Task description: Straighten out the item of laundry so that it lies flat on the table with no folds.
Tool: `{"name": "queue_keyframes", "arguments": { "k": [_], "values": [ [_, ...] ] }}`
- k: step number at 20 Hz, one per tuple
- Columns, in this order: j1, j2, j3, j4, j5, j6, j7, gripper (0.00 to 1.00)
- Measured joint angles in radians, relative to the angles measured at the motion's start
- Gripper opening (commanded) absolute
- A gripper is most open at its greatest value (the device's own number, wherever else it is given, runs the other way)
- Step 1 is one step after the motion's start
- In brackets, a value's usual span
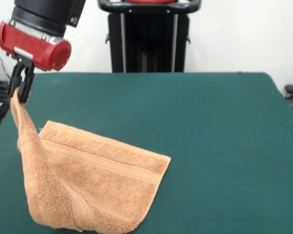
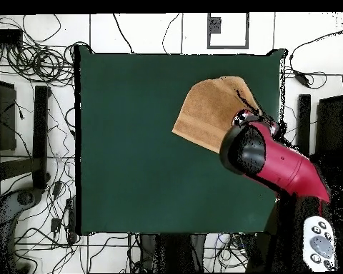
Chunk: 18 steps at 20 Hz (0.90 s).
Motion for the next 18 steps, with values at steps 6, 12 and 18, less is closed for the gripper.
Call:
{"name": "queue_keyframes", "arguments": {
  "k": [6, 12, 18],
  "values": [
    [-0.003, 0.031, 0.004, 0.001, 0.015, 0.000, 0.000, 0.00],
    [0.002, 0.064, 0.008, 0.004, 0.035, 0.001, 0.000, 0.00],
    [0.109, 0.065, -0.086, 0.003, 0.049, 0.100, 0.000, 0.00]
  ]
}}
